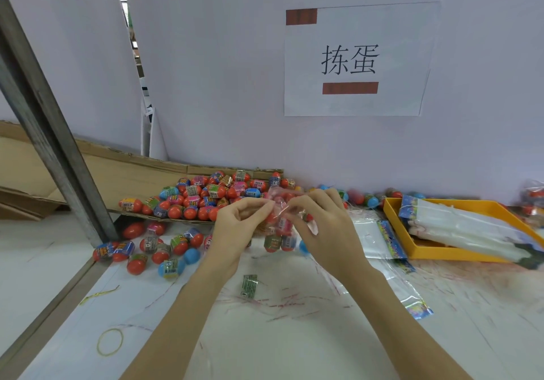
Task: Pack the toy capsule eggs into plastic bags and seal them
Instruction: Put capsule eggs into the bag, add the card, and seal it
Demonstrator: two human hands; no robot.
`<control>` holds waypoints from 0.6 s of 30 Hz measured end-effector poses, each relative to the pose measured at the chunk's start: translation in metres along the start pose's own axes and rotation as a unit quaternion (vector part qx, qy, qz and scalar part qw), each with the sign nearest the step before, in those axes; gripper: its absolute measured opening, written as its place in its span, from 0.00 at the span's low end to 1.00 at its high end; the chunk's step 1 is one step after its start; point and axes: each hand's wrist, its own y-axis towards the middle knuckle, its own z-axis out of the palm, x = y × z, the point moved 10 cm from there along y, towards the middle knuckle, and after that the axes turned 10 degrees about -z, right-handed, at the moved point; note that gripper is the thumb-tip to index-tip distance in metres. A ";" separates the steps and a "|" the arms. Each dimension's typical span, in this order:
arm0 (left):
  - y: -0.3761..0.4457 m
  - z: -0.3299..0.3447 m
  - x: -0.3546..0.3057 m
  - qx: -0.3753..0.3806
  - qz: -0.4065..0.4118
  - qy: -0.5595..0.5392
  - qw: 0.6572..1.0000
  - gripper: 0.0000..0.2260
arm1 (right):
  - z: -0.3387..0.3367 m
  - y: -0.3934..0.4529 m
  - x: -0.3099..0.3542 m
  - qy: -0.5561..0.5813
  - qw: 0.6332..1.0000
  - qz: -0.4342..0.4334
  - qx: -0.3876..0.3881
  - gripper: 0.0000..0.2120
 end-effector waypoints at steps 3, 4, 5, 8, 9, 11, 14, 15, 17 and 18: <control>0.000 0.001 -0.001 0.000 0.008 -0.016 1.000 0.06 | -0.001 -0.001 -0.008 -0.010 0.999 0.042 0.009 0.07; -0.001 0.001 -0.002 -0.006 0.019 -0.005 1.000 0.06 | 0.000 -0.001 -0.009 -0.005 0.998 0.053 0.015 0.08; -0.002 0.001 -0.004 -0.015 0.037 0.016 0.999 0.06 | 0.000 -0.002 -0.011 0.008 0.998 0.062 0.017 0.08; -0.006 0.004 -0.013 -0.034 0.087 0.092 0.991 0.09 | 0.001 -0.002 -0.014 0.058 0.994 0.089 0.007 0.07; -0.007 0.006 -0.015 -0.036 0.095 0.110 0.989 0.10 | -0.001 -0.003 -0.015 0.068 0.993 0.097 -0.003 0.07; -0.009 0.008 -0.018 -0.037 0.111 0.140 0.983 0.10 | -0.007 -0.003 -0.016 0.066 0.992 0.103 -0.032 0.07; -0.014 0.014 -0.022 -0.029 0.141 0.160 0.977 0.10 | -0.016 -0.001 -0.008 0.016 0.996 0.065 -0.067 0.06; -0.017 0.018 -0.025 -0.023 0.159 0.173 0.972 0.10 | -0.016 0.000 -0.003 0.010 0.997 0.044 -0.069 0.06; -0.025 0.028 -0.030 -0.005 0.207 0.205 0.957 0.10 | -0.012 0.002 0.006 0.019 0.998 0.012 -0.060 0.08; -0.030 0.032 -0.033 0.002 0.229 0.219 0.948 0.11 | -0.009 0.002 0.009 0.023 0.998 0.007 -0.053 0.09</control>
